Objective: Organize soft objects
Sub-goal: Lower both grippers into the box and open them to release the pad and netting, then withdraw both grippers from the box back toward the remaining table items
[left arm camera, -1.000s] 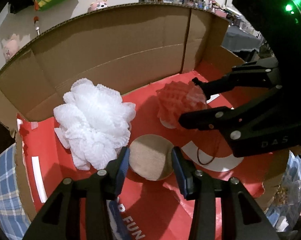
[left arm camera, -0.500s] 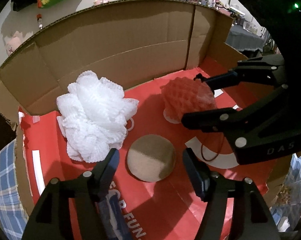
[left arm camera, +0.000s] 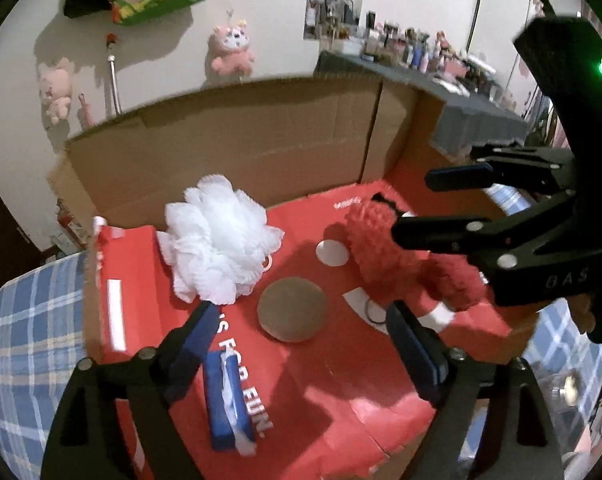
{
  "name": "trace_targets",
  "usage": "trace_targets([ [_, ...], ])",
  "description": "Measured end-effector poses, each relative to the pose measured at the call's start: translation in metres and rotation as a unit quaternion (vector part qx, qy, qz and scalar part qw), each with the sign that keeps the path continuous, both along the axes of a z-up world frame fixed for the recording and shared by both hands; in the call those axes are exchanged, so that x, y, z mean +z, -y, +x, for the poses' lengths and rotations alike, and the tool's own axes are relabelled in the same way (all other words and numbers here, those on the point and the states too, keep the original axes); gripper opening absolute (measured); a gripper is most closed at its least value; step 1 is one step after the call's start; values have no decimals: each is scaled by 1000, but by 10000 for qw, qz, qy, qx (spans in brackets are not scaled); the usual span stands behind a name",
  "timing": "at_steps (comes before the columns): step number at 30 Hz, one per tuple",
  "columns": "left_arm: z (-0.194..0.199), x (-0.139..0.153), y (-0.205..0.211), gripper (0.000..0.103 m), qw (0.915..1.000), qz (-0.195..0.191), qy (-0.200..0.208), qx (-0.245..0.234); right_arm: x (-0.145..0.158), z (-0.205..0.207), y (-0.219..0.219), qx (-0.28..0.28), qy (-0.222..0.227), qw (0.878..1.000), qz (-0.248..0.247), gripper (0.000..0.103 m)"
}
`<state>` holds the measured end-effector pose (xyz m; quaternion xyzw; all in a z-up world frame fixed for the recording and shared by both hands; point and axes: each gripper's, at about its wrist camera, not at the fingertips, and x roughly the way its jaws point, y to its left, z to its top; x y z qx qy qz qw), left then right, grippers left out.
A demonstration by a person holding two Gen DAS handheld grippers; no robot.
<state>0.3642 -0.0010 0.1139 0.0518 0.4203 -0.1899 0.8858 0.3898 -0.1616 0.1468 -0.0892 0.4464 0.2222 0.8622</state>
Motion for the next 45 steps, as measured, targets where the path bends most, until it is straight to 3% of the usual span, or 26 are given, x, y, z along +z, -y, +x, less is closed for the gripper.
trace_targets([
  [6, -47, 32, -12, 100, 9979, -276, 469, 361, 42, -59, 9, -287, 530, 9980, 212, 83],
  [12, -112, 59, -18, 103, 9917, -324, 1119, 535, 64, -123, 19, -548, 802, 9932, 637, 85],
  [19, -182, 83, -22, 103, 9828, -721, 1569, 661, 86, -206, 25, -604, 1619, 9836, 515, 86],
  [22, -208, 90, -25, 103, 9785, -876, 1731, 700, 92, -242, 29, -633, 1943, 9770, 605, 95],
  [28, -258, 89, -34, 103, 9661, -999, 2172, 978, 87, -299, 37, -794, 2465, 9637, 648, 96],
  [34, -305, 73, -29, 103, 9546, -870, 2583, 1202, 71, -344, 50, -1179, 2799, 9482, 926, 96],
  [39, -328, 57, -25, 103, 9487, -806, 2700, 1437, 55, -373, 50, -1434, 3119, 9360, 778, 97],
  [45, -342, 34, -20, 103, 9471, -680, 2708, 1579, 23, -390, 46, -1646, 3161, 9323, 611, 97],
])
